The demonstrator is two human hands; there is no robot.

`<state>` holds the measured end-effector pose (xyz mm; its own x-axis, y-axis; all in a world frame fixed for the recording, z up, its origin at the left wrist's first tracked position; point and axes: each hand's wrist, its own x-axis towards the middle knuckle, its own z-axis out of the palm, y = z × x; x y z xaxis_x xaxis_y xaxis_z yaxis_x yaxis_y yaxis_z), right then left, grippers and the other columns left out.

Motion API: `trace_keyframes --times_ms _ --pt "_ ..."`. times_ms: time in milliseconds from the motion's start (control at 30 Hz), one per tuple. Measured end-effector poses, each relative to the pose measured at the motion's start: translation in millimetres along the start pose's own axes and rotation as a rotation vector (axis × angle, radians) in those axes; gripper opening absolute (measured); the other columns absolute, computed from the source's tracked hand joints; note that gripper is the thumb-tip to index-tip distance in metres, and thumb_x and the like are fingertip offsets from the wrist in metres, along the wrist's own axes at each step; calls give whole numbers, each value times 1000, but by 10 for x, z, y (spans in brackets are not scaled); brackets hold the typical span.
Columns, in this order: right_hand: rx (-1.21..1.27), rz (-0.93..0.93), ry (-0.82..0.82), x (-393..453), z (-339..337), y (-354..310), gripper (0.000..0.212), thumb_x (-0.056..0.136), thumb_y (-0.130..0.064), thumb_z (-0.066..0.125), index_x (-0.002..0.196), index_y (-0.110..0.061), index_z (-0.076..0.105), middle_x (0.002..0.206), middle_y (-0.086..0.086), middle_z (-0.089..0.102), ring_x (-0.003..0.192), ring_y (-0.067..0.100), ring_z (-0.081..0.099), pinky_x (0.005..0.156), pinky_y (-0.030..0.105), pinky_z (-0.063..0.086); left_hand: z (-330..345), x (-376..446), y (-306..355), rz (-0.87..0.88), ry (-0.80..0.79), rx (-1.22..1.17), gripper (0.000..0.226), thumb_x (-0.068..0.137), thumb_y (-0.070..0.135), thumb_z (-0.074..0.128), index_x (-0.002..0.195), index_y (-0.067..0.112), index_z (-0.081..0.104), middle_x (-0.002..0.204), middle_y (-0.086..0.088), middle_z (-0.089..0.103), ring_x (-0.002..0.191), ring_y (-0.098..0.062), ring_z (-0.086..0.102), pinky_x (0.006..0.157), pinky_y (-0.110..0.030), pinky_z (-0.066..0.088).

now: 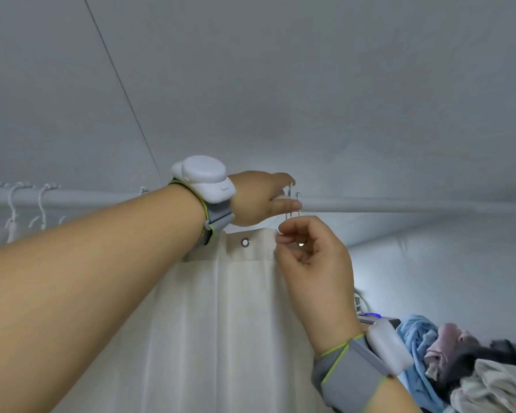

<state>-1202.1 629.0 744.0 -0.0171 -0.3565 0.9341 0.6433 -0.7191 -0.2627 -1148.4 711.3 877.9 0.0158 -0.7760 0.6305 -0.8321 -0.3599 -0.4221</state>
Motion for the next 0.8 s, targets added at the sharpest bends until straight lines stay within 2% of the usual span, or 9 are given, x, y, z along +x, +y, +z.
trace_keyframes --times_ms 33,133,200,300,367,533,633,700,800 --pt "5 7 -8 3 -4 14 31 79 8 57 87 -22 62 86 -3 65 77 8 64 72 18 52 7 44 23 1 -4 -9 48 97 47 41 135 18 43 121 1 59 106 -21 54 85 -28 39" --pt "-2 17 -19 11 1 35 26 81 5 58 89 -20 62 87 -3 65 77 6 63 72 21 54 -2 141 46 12 15 -56 36 97 42 45 108 10 57 89 0 58 80 -20 50 63 -27 34" --pt "-1 26 -19 8 14 32 24 81 3 58 90 -19 62 87 -3 65 74 7 62 71 21 53 -19 138 34 15 32 -135 32 96 38 50 100 7 59 85 -1 63 68 -15 50 61 -25 37" --pt "-20 19 -26 -3 71 24 23 81 1 58 90 -20 62 88 -5 65 75 7 61 69 18 52 -10 93 -3 16 59 -172 29 94 37 54 100 10 59 89 1 69 69 -10 55 67 -27 44" --pt "-47 -1 -41 0 111 11 24 80 1 58 92 -19 62 90 -6 64 77 6 60 68 14 49 -3 66 -20 21 74 -98 27 94 38 53 99 12 57 80 6 63 64 -3 49 59 -23 38" --pt "-122 -58 -65 19 267 -23 25 81 -2 59 100 -18 61 99 -7 63 90 9 60 73 16 49 -20 -36 -131 -1 83 -152 38 94 39 54 123 15 48 90 5 66 67 1 49 62 -23 37" --pt "-160 -75 -55 9 311 -24 26 82 -5 61 102 -21 60 100 -9 63 89 9 59 77 19 49 -65 -78 -142 -13 77 -170 30 95 41 50 109 15 53 78 10 62 67 -8 56 62 -26 41" --pt "-183 -80 -54 9 312 -3 27 80 -4 61 101 -21 61 97 -9 63 81 8 58 76 18 48 -115 -107 -158 -47 80 -226 31 97 44 43 99 15 55 77 6 63 68 -17 63 64 -28 46" --pt "-220 -82 -65 17 298 37 25 78 -3 61 97 -19 63 93 -10 63 69 2 50 72 14 44 -148 -160 -219 -17 112 -236 29 101 34 38 85 14 51 69 6 62 58 -12 60 56 -22 46"
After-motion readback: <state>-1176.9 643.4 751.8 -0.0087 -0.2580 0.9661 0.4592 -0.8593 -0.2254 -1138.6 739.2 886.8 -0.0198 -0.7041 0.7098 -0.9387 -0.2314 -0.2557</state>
